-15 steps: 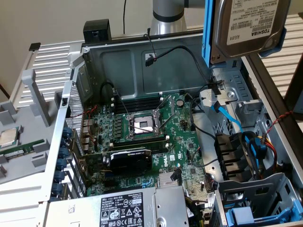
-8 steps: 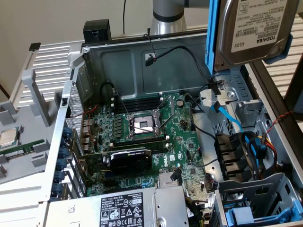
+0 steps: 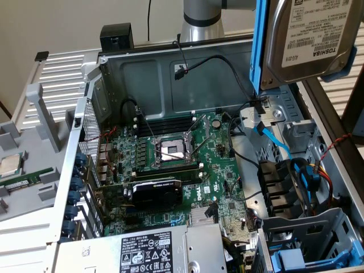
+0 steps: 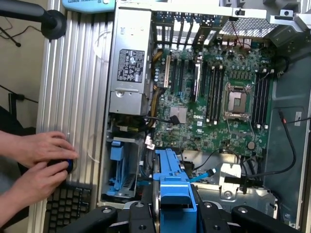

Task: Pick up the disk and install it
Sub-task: 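Pick up the disk, then insert the disk into the insertion slot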

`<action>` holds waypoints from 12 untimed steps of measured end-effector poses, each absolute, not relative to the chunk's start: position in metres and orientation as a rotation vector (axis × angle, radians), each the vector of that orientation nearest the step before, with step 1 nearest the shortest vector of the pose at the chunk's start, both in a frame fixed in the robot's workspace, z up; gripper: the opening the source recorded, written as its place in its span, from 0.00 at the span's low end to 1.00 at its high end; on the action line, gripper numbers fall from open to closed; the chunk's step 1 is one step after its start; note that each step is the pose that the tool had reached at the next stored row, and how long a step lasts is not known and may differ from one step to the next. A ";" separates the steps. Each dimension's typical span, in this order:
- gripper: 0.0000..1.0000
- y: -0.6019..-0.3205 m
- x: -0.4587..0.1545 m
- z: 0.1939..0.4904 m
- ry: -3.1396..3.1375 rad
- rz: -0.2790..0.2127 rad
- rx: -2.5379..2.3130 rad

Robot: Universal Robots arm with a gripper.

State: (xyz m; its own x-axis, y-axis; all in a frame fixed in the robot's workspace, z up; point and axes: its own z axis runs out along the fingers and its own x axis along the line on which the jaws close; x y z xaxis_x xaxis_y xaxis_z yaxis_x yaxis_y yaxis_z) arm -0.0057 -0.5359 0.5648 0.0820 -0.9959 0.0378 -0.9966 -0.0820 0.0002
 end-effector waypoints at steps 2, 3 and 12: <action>0.37 -0.537 -0.005 0.565 -2.115 0.042 2.286; 0.37 -0.537 -0.005 0.565 -2.117 0.042 2.283; 0.37 -0.538 0.002 0.565 -2.133 0.046 2.261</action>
